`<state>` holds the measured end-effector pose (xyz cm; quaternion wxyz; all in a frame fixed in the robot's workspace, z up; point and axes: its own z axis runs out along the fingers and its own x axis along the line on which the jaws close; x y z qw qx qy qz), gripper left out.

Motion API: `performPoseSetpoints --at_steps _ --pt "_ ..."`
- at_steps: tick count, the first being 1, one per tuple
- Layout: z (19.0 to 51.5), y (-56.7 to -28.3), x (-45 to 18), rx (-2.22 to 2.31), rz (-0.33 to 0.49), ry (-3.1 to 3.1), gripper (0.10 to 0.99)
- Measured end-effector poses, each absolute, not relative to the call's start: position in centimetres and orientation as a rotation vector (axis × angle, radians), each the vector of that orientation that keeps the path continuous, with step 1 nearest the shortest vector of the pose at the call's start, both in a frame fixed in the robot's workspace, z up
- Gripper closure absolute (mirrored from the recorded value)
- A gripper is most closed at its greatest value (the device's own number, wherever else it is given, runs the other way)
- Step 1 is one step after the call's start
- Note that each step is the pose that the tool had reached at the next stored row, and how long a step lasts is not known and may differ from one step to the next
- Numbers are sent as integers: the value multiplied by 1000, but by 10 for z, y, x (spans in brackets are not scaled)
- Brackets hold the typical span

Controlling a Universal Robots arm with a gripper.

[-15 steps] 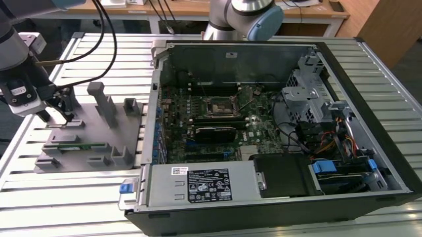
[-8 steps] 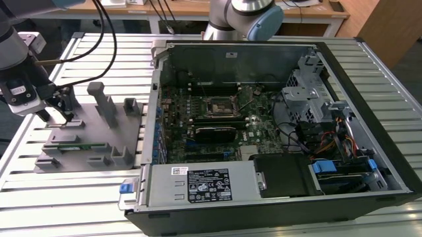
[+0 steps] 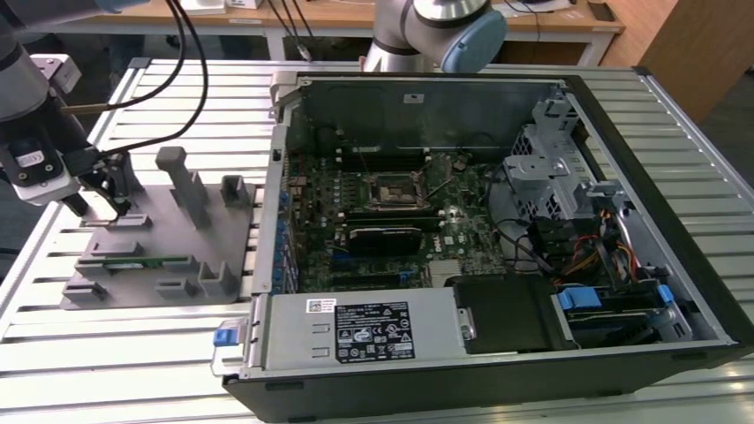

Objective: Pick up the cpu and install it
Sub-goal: 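Pick up the cpu and move it towards the insertion slot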

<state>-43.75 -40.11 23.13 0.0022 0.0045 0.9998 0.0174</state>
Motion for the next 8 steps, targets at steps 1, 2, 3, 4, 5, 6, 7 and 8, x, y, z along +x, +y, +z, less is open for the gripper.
performPoseSetpoints --at_steps 1,2,3,4,5,6,7,8 --pt "232 -401 -438 14 55 3137 545" --pt "233 -401 -438 14 55 3137 545" --pt "234 -401 -438 14 55 3137 545" --pt "235 -401 -438 14 55 3137 545" --pt "235 -401 -438 14 55 3137 545" --pt "236 -401 -438 14 55 3137 545" --pt "237 -401 -438 14 55 3137 545" --pt "238 -401 -438 14 55 3137 545"
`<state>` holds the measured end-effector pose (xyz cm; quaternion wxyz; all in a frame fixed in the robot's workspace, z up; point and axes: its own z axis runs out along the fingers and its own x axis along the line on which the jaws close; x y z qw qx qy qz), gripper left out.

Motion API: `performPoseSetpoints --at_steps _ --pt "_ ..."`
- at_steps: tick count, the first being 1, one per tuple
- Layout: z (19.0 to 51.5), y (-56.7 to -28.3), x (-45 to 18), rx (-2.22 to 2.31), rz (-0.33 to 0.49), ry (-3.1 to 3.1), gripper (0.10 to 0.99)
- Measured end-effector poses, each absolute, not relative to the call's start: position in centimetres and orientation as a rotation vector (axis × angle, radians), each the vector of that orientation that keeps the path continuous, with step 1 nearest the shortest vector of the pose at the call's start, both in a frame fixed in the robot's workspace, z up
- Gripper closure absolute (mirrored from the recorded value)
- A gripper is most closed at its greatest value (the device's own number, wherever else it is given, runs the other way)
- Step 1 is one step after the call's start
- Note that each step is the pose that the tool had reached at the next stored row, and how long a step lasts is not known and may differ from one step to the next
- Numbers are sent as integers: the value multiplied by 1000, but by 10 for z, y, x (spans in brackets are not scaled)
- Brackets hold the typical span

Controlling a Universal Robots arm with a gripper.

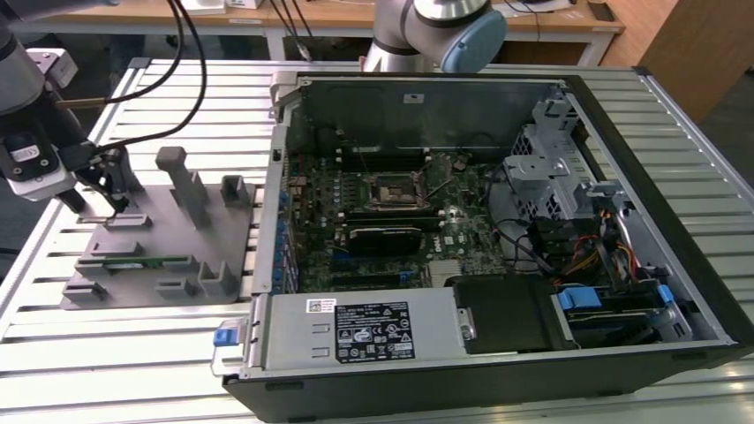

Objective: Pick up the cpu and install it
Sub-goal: 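Pick up the cpu and move it towards the insertion slot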

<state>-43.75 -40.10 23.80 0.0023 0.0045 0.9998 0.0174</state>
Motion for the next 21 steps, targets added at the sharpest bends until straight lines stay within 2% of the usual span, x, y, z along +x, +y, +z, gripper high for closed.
performPoseSetpoints --at_steps 21 --pt "254 -401 -437 14 55 3137 545"
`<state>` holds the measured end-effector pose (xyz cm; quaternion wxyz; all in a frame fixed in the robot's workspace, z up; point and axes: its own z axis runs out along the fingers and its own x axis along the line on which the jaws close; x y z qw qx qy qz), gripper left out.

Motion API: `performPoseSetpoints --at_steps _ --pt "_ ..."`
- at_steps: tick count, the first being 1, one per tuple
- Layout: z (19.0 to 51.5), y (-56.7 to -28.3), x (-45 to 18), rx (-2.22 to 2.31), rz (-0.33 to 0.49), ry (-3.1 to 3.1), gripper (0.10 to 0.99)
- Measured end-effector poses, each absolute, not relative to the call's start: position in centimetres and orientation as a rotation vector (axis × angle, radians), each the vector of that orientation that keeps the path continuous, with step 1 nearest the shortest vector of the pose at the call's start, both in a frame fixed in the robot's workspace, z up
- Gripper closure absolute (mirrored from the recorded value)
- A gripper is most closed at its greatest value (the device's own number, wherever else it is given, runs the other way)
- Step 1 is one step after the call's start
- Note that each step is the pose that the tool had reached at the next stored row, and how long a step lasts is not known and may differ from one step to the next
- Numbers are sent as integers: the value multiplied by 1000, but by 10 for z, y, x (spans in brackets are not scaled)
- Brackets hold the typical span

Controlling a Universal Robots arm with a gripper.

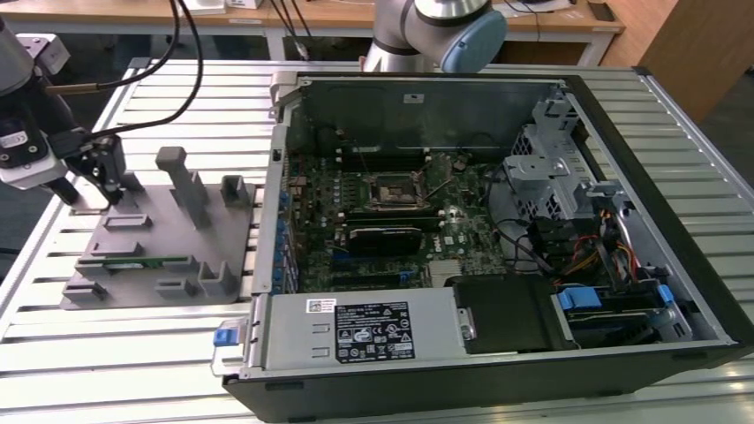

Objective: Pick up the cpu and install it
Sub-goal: 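Pick up the cpu and move it towards the insertion slot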

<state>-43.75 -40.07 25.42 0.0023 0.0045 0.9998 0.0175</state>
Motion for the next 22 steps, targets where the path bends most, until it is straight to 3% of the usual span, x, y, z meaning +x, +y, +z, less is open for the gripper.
performPoseSetpoints --at_steps 22 --pt "272 -400 -438 14 55 3137 545"
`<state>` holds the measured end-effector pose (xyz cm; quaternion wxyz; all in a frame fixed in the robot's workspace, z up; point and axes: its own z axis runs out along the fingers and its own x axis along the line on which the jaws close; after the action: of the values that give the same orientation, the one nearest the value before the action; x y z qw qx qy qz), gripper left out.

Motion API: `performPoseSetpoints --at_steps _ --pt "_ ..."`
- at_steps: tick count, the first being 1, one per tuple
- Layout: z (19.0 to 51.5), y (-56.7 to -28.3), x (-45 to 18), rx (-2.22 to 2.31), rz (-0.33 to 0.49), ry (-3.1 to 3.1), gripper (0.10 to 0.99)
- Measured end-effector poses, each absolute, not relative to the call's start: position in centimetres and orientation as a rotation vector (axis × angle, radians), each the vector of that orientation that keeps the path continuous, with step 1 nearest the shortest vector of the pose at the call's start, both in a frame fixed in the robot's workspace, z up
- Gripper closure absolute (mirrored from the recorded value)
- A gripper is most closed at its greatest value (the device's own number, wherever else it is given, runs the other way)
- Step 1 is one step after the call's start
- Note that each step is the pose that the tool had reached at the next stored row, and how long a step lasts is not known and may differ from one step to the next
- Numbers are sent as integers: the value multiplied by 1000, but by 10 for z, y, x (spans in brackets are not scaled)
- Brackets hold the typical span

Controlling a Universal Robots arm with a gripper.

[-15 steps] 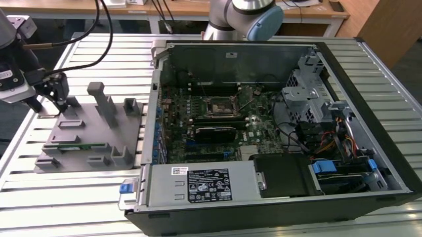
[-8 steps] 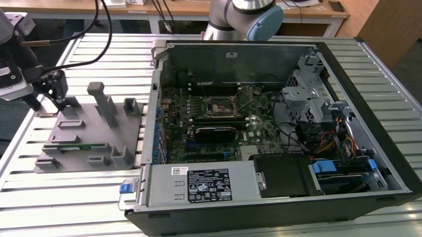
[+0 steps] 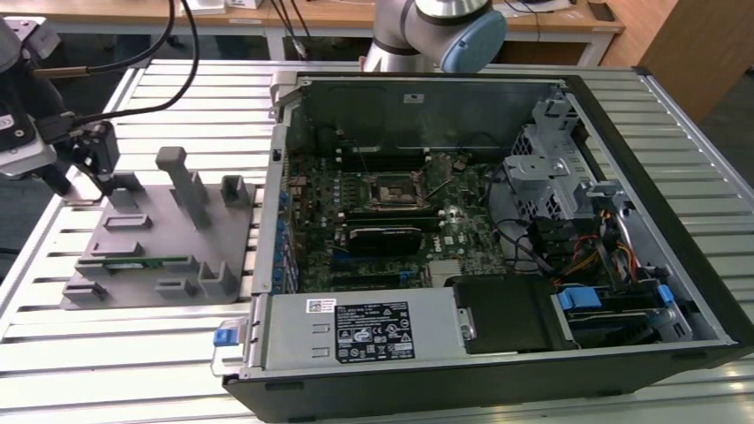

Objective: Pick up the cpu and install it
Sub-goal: 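Pick up the cpu and move it towards the insertion slot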

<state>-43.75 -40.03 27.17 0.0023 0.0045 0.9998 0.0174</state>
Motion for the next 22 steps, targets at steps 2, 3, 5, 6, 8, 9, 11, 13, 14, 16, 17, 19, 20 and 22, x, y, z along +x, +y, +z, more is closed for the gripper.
performPoseSetpoints --at_steps 2,3,5,6,8,9,11,13,14,16,17,19,20,22 --pt "273 -400 -438 14 55 3137 545" --pt "274 -400 -438 14 55 3137 545" --pt "276 -400 -438 14 55 3137 545" --pt "276 -400 -438 14 55 3137 545" --pt "278 -400 -438 14 55 3137 545" --pt "278 -400 -438 14 55 3137 545" --pt "280 -400 -438 14 55 3137 545" --pt "281 -400 -438 14 55 3137 545" --pt "282 -400 -438 14 55 3137 545" --pt "283 -400 -438 14 55 3137 545" --pt "284 -400 -438 14 55 3137 545" --pt "285 -400 -438 14 55 3137 545" --pt "286 -400 -437 14 55 3137 545" --pt "287 -400 -438 14 55 3136 545"
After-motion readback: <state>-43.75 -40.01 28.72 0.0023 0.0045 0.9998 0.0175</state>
